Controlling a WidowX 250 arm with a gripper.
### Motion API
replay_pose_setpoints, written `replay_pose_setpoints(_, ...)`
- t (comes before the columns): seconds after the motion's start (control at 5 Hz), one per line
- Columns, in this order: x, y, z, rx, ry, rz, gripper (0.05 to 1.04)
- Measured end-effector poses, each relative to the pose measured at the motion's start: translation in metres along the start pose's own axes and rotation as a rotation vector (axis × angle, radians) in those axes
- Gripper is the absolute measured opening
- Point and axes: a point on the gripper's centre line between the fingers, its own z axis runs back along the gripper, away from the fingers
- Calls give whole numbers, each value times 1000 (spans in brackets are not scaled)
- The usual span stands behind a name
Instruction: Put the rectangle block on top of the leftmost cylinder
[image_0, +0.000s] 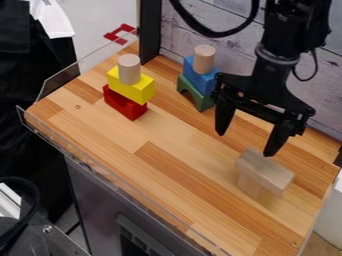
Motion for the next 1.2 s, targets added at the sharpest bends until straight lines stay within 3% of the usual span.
replay_pose_setpoints(0.2,-4,2,-9,14,29,5,999)
replay_pose_setpoints(0.4,-2,1,-8,-16,-26,209,999)
replay_pose_setpoints(0.6,-2,2,3,-31,-146,323,999)
replay_pose_setpoints(0.8,-3,-6,8,-58,-195,362,999)
replay_pose_setpoints(1.0,-1,-18,6,-20,-219,585,999)
replay_pose_setpoints(1.2,1,-32,0,-34,-220,776,999)
